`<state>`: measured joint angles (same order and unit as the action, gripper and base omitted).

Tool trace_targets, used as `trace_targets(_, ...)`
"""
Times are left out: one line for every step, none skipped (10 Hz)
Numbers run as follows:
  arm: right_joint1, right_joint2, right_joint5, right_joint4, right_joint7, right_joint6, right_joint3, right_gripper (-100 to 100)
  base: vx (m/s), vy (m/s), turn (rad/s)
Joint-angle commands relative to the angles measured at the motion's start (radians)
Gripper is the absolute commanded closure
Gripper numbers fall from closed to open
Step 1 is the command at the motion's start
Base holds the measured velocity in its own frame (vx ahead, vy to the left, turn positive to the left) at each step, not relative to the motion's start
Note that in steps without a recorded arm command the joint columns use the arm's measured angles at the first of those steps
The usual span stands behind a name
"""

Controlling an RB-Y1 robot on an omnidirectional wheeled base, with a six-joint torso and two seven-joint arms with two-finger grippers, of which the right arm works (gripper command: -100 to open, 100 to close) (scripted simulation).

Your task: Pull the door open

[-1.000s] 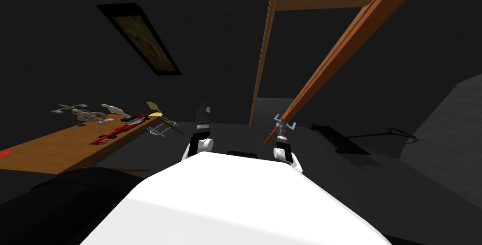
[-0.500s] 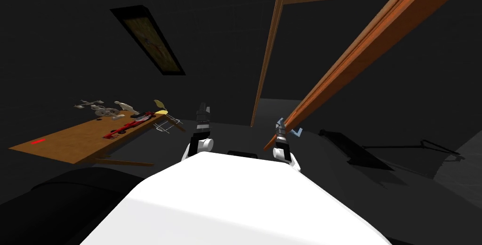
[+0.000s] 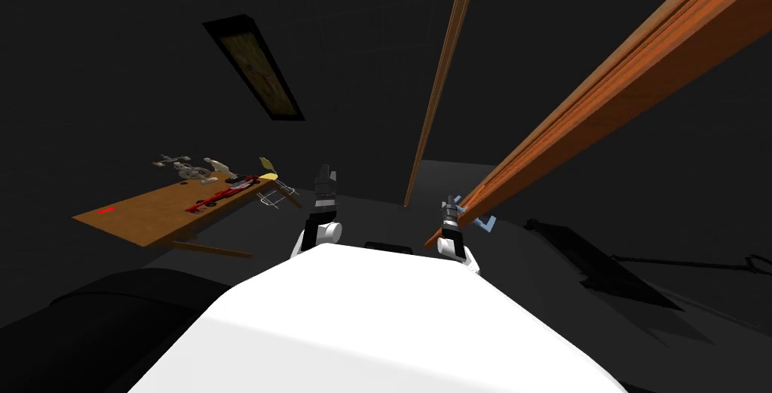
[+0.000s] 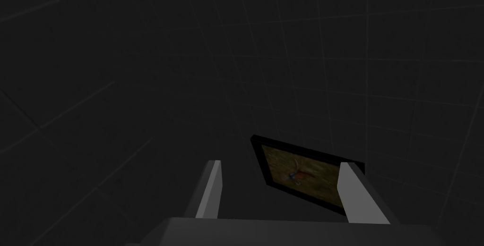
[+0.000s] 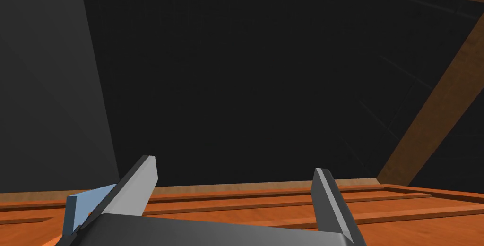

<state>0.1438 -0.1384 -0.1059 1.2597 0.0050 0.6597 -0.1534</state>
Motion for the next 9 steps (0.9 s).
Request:
trace_targets(-0.012, 0.001, -0.002, -0.028, 0.002, 0.009, -0.002, -100, 0.066, -0.034, 0.055)
trace_targets(-0.023, -0.001, -0.007, -0.057, 0.001, 0.015, -0.006, -100, 0.047, -0.031, 0.067)
trace_targets(-0.034, -0.003, -0.012, -0.085, 0.000, 0.022, -0.010, -100, 0.070, -0.042, 0.122)
trace_targets(-0.044, -0.005, -0.016, -0.114, -0.001, 0.028, -0.013, -100, 0.068, -0.044, 0.163)
trace_targets(-0.044, -0.005, -0.016, -0.114, -0.001, 0.028, -0.013, -100, 0.052, -0.032, 0.049)
trace_targets(-0.054, -0.007, -0.021, -0.141, -0.002, 0.035, -0.017, -100, 0.053, -0.030, 0.077)
trace_targets(-0.065, -0.008, -0.025, -0.168, -0.003, 0.041, -0.020, -100, 0.064, -0.037, 0.134)
trace_targets(-0.075, -0.010, -0.030, -0.195, -0.004, 0.047, -0.024, -100, 0.082, -0.050, 0.121)
trace_targets(-0.085, -0.012, -0.034, -0.222, -0.005, 0.053, -0.027, -100, 0.094, -0.059, 0.144)
